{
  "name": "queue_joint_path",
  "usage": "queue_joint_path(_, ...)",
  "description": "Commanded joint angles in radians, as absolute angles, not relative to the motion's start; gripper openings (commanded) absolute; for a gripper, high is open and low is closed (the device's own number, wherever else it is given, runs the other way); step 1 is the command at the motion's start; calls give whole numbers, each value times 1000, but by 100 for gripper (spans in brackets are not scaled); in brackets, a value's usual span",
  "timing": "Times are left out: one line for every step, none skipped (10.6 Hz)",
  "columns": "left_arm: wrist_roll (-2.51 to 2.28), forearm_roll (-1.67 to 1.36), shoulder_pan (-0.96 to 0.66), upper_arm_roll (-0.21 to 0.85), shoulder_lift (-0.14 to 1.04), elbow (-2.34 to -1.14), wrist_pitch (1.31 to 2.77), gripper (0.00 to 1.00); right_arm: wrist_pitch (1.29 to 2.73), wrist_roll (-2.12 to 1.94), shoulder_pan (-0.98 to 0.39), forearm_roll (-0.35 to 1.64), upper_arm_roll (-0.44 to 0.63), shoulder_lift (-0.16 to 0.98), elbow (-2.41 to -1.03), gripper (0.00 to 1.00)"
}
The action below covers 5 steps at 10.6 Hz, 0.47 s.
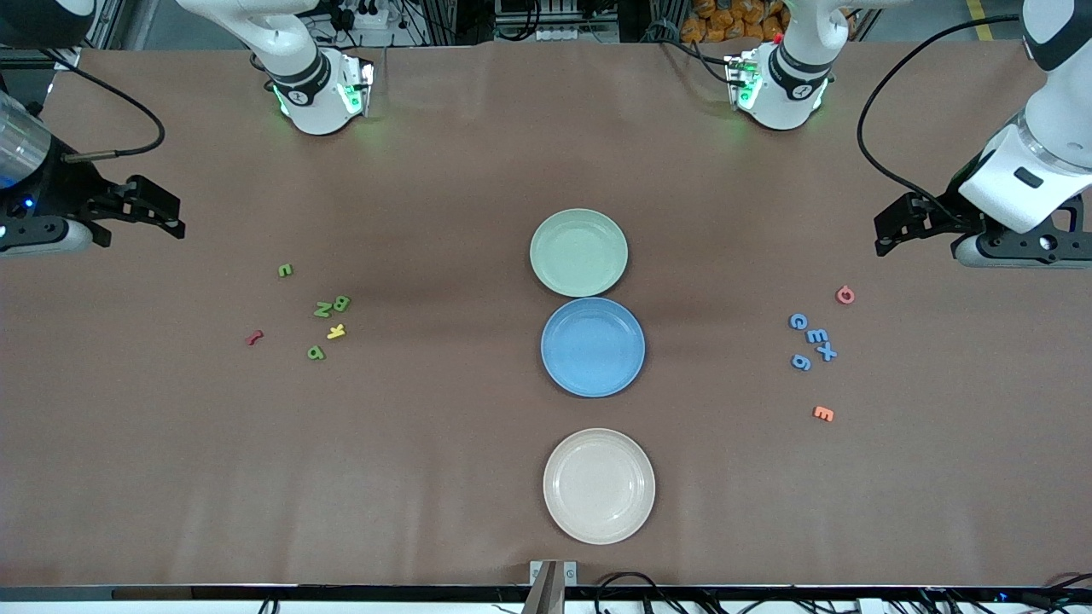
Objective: Sort letters by color into matching plates
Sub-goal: 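Reach the left gripper to blue E while the right gripper reaches green u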
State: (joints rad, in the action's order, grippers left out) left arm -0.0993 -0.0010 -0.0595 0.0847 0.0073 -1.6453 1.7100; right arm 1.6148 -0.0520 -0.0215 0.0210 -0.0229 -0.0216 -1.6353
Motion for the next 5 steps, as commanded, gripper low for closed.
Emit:
queue_joint_path(-74,-23,-54,84,17,-1624,1689,100,1606,-66,-26,23,-18,-43,-1626,100)
queue_joint_path(-74,-25,-52,84,17,-1624,1689,100,1603,-66,-26,23,-20,-44,-1625,100)
queue_joint_path(-74,-25,-51,84,17,-1623,1686,100,1603,-66,-28,23,-20,-44,-1624,100)
queue_joint_path(-74,-25,-48,84,17,-1623,1686,100,1603,-66,-28,23,-20,-44,-1624,100)
queue_joint_path(-74,-25,-48,84,17,-1623,1686,100,1605,-66,-28,23,-20,-43,-1631,100)
